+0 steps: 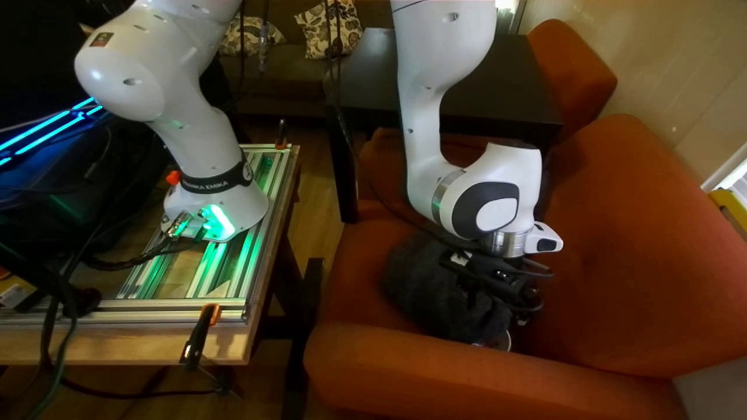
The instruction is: Remove the marker from the white paper cup on the sofa and put it on the black table
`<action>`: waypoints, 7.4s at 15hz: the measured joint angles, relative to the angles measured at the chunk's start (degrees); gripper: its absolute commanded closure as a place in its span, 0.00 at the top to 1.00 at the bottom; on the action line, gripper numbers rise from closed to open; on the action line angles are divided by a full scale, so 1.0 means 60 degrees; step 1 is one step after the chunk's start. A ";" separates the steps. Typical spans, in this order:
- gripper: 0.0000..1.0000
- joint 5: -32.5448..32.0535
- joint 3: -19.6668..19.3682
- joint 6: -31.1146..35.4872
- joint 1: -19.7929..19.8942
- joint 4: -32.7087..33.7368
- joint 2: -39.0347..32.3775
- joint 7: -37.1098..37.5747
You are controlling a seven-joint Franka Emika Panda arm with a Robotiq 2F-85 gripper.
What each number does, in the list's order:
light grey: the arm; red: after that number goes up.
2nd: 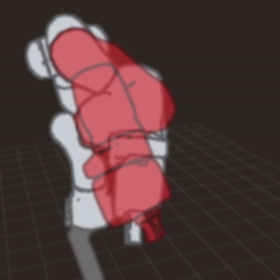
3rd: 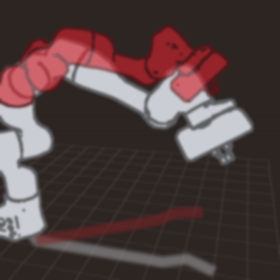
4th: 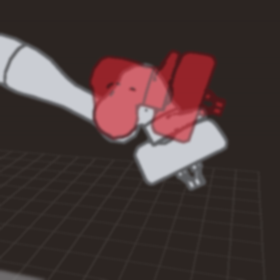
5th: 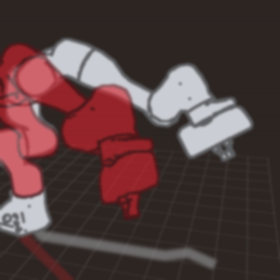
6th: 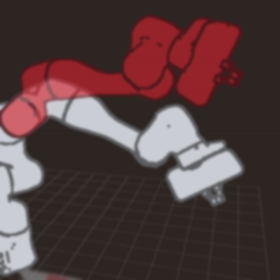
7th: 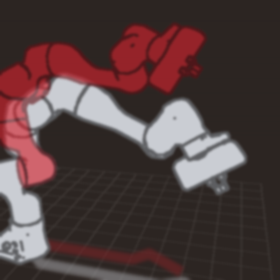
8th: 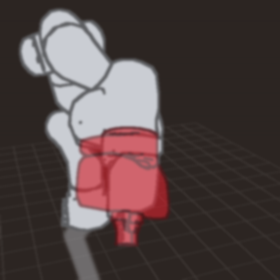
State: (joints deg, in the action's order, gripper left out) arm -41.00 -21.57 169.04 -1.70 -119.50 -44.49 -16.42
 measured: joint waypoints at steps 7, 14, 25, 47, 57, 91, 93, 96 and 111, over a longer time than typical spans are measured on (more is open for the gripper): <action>1.00 0.0000 0.0125 -0.0176 0.0169 -0.0027 0.0045 -0.0046; 1.00 0.0000 0.0577 -0.0961 0.0237 0.0015 -0.0444 -0.0061; 1.00 -0.0911 0.0457 -0.0947 0.0134 0.1282 -0.1817 -0.0067; 0.30 -0.2511 0.0714 -0.1432 0.0530 0.2608 -0.2984 -0.0170; 0.06 -0.2803 0.0686 -0.0764 0.0613 0.2709 -0.2939 -0.0123; 0.06 -0.5232 0.6021 0.7615 0.7589 -0.4449 0.3540 0.0451; 0.06 -0.5975 0.6109 0.8079 0.7674 -0.4392 0.3732 0.0968; 0.06 -0.7292 0.6159 0.8578 0.7645 -0.4332 0.3862 0.1380; 0.06 -0.7900 0.3911 0.9199 0.2107 -0.4356 0.4915 0.0039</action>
State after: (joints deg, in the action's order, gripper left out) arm -88.40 1.90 224.24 10.94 -145.64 -15.00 -16.18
